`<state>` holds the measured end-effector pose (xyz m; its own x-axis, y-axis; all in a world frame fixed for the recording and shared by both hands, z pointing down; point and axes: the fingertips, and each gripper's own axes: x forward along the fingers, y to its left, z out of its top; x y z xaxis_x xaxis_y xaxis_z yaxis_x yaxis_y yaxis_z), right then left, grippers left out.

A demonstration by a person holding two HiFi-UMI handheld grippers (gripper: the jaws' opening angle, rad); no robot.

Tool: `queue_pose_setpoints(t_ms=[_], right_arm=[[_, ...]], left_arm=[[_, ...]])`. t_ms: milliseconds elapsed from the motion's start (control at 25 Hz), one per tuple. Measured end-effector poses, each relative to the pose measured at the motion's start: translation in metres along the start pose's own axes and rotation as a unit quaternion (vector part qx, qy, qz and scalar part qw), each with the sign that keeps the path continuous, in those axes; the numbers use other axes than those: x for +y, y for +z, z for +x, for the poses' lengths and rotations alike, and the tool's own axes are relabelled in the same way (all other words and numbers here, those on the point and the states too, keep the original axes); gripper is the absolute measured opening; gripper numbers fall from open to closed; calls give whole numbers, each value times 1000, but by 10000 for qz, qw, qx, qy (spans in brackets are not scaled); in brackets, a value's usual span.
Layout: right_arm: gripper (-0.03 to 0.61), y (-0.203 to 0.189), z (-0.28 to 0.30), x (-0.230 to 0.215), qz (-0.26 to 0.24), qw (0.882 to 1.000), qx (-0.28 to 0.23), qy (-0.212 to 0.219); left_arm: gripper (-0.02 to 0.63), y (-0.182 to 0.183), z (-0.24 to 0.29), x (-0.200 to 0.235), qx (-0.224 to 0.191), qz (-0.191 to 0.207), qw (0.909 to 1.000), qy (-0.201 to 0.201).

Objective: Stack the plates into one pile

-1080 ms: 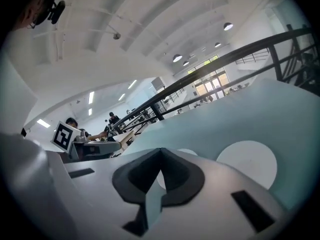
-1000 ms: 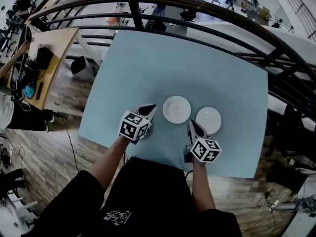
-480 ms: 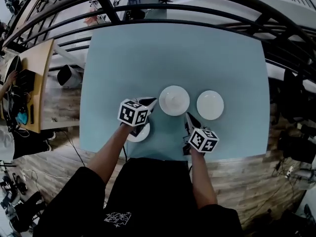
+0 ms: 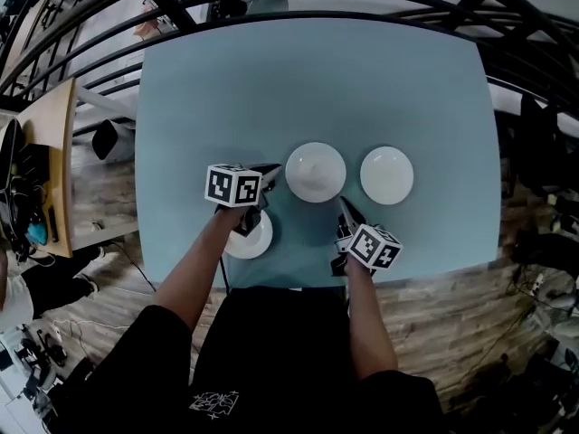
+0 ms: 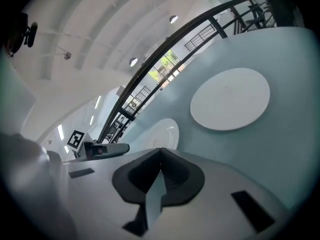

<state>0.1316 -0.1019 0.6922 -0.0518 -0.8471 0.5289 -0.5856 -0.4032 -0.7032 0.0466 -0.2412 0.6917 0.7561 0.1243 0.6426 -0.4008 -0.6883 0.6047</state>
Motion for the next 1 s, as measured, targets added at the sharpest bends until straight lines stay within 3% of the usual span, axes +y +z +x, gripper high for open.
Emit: queue_pose_setpoints(t_ms=[200, 520, 640, 840, 1000], right_arm=[[6, -4, 1, -1, 319, 9995, 51, 47], [9, -6, 5, -6, 693, 9975, 47, 129], [97, -5, 5, -7, 859, 9962, 57, 161], [134, -7, 10, -5, 1165, 9928, 105, 247], [166, -4, 9, -5, 1726, 9842, 7, 396]], left_arm=[[8, -2, 7, 3, 265, -191, 9990, -313], [30, -7, 16, 5, 479, -893, 9909, -883], [77, -10, 19, 5, 586, -1095, 9873, -995], [84, -13, 20, 15, 639, -1174, 9875, -839], [91, -14, 26, 12, 652, -1267, 9860, -866]])
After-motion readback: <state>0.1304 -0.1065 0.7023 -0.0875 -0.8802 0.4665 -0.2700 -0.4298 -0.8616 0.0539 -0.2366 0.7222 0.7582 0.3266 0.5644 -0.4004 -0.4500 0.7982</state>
